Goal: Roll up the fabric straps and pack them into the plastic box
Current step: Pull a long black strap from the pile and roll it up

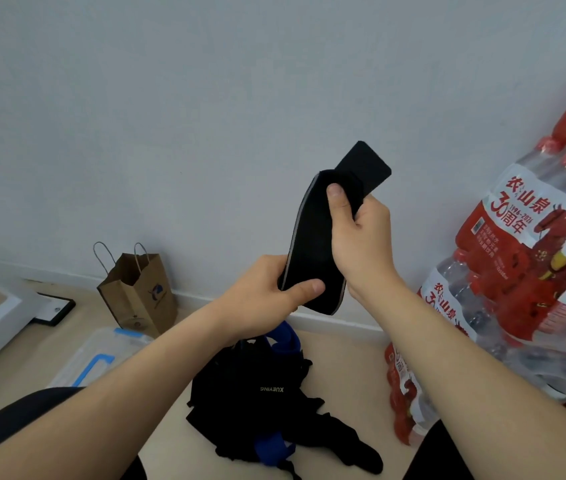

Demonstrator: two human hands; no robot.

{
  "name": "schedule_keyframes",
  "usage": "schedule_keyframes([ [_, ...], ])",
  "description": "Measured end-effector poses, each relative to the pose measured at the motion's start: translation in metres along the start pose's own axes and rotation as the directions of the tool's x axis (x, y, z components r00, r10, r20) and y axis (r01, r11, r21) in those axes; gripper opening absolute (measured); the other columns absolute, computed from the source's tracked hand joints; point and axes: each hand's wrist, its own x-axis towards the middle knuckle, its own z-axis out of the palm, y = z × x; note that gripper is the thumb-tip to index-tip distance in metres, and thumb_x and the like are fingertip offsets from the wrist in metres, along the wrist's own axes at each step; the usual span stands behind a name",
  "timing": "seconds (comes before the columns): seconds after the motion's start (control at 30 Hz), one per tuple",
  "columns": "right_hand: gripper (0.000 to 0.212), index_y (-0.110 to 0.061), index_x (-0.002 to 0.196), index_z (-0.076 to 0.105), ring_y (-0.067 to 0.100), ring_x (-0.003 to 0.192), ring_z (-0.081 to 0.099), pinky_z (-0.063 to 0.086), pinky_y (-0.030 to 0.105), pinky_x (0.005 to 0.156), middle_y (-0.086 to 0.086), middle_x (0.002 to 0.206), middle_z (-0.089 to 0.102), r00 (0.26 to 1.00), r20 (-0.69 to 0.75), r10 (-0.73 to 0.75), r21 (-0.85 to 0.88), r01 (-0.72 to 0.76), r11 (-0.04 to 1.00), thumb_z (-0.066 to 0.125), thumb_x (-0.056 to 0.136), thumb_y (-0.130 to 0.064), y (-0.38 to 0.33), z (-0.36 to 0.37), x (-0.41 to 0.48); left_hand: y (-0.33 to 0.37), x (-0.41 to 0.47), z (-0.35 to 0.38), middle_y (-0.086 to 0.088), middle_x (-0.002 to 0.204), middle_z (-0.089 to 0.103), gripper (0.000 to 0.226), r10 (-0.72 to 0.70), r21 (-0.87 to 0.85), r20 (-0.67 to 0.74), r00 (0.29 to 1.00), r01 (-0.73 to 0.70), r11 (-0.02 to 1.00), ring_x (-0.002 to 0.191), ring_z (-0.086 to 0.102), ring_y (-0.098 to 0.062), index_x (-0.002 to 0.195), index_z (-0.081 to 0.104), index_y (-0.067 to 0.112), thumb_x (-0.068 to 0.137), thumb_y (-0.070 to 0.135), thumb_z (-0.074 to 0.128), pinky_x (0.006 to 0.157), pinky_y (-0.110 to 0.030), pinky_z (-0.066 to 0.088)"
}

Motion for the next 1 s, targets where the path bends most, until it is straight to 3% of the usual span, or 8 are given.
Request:
schedule_keyframes([
  [0.1,0.039,-0.016,0.078,0.057,0.003,0.063,0.056,0.044,0.026,0.06,-0.017,0.065,0.06,0.994,-0.014,0.106,-0.152,-0.107,0.983,0.059,0.109,-0.039,0.011,-0.009,0.008,0.003,0.0,-0.002,0.002,0.098,0.081,0.014,0.016,0.043,-0.049,0.999,-0.014,0.999,0.089,0.075,-0.011,0.118,0.074,0.016,0.105,0.021,0.07,0.079,-0.027,0.059],
  [0.17,0.032,-0.012,0.094,0.067,0.016,0.084,0.07,0.054,0.034,0.071,-0.002,0.089,0.073,0.967,0.041,0.251,-0.198,-0.238,0.951,0.058,0.11,-0.037,0.018,-0.009,0.011,0.006,-0.002,-0.006,0.003,0.102,0.08,0.019,0.043,0.067,-0.083,0.996,-0.038,0.997,0.093,0.076,-0.008,0.12,0.073,0.02,0.101,0.02,0.076,0.085,-0.026,0.06],
  [0.33,0.027,-0.02,0.128,0.068,0.029,0.107,0.076,0.064,0.046,0.087,0.007,0.115,0.079,0.749,0.344,0.566,-0.082,-0.577,0.813,0.053,0.113,-0.037,0.016,-0.006,-0.001,0.007,-0.005,-0.021,0.001,0.119,0.074,0.069,0.057,-0.034,-0.066,0.996,-0.06,0.998,0.09,0.08,-0.031,0.129,0.035,0.029,0.089,0.007,0.086,0.089,-0.055,0.064],
  [0.43,0.024,-0.022,0.118,0.071,0.028,0.107,0.075,0.062,0.049,0.095,0.007,0.111,0.079,0.805,0.327,0.495,-0.122,-0.484,0.867,0.052,0.113,-0.037,0.013,-0.004,-0.003,0.005,-0.006,-0.018,0.001,0.125,0.07,0.077,0.096,-0.024,-0.042,0.995,-0.097,0.995,0.095,0.079,-0.03,0.14,0.035,0.036,0.09,0.004,0.084,0.093,-0.057,0.062],
  [0.53,0.026,-0.019,0.107,0.068,0.025,0.1,0.071,0.06,0.044,0.087,0.006,0.105,0.074,0.941,0.103,0.321,-0.131,-0.307,0.943,0.051,0.113,-0.037,0.007,0.0,0.002,0.004,-0.003,-0.005,0.004,0.138,0.056,0.074,0.109,0.042,-0.227,0.968,-0.103,0.994,0.093,0.078,-0.02,0.147,0.039,0.034,0.091,0.015,0.084,0.094,-0.044,0.063],
  [0.67,0.029,-0.015,0.1,0.062,0.026,0.097,0.068,0.053,0.038,0.079,0.006,0.099,0.069,0.964,-0.132,0.233,-0.125,-0.249,0.96,0.048,0.114,-0.036,0.007,0.005,0.001,0.004,-0.005,0.013,0.004,0.132,0.051,0.078,0.306,0.37,-0.355,0.883,-0.168,0.914,0.105,0.061,-0.006,0.142,0.048,0.019,0.076,0.029,0.09,0.089,-0.025,0.054],
  [0.83,0.029,-0.011,0.107,0.067,0.027,0.097,0.07,0.059,0.043,0.084,0.007,0.099,0.072,0.986,-0.015,0.166,-0.145,-0.167,0.975,0.047,0.114,-0.032,0.004,0.018,-0.017,0.011,-0.006,0.024,-0.003,0.117,0.061,0.076,0.376,0.609,-0.453,0.808,-0.027,0.793,0.104,0.062,-0.029,0.133,0.057,0.01,0.068,0.036,0.088,0.091,-0.044,0.049],
  [1.0,0.031,-0.023,0.086,0.057,0.011,0.078,0.063,0.041,0.023,0.062,-0.007,0.082,0.064,0.998,-0.058,0.01,-0.272,-0.025,0.962,0.048,0.114,-0.033,0.002,0.016,-0.014,0.007,-0.002,0.016,0.005,0.106,0.064,0.066,0.377,0.713,-0.371,0.849,0.0,0.701,0.098,0.065,-0.024,0.126,0.059,0.015,0.071,0.045,0.08,0.096,-0.041,0.044],
])
